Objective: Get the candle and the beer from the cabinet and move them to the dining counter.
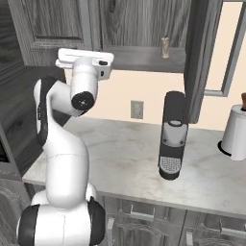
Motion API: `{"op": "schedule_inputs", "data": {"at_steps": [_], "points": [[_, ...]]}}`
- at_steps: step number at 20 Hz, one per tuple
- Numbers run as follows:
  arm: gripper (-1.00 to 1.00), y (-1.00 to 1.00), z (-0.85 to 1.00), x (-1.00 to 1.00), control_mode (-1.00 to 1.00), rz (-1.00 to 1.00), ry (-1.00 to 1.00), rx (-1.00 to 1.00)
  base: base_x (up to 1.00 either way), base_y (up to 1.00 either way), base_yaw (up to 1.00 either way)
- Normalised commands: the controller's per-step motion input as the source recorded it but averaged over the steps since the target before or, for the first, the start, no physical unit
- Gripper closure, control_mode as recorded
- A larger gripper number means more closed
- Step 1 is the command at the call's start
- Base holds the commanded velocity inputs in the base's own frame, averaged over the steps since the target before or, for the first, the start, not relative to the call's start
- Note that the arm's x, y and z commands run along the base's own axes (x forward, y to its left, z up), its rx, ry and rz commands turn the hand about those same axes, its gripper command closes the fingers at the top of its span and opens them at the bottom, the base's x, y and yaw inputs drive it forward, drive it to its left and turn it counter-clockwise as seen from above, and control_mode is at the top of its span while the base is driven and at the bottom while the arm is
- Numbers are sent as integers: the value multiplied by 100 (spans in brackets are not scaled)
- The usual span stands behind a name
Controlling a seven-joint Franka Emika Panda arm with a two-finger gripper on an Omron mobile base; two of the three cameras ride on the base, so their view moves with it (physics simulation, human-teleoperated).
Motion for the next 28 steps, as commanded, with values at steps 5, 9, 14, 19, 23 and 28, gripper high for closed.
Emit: {"op": "schedule_inputs", "data": {"at_steps": [5,9,14,19,23,28], "points": [[-100,6,12,3,-100,-20,0,-8,0,0,0],[-100,20,37,11,-100,-17,0,-8,0,0,0],[-100,26,43,6,-100,-8,0,-7,0,0,0],[-100,22,25,9,-100,0,3,-4,0,0,0],[-100,0,10,16,-100,0,6,0,0,0,0],[-100,0,2,9,-100,0,3,0,0,0,0]]}}
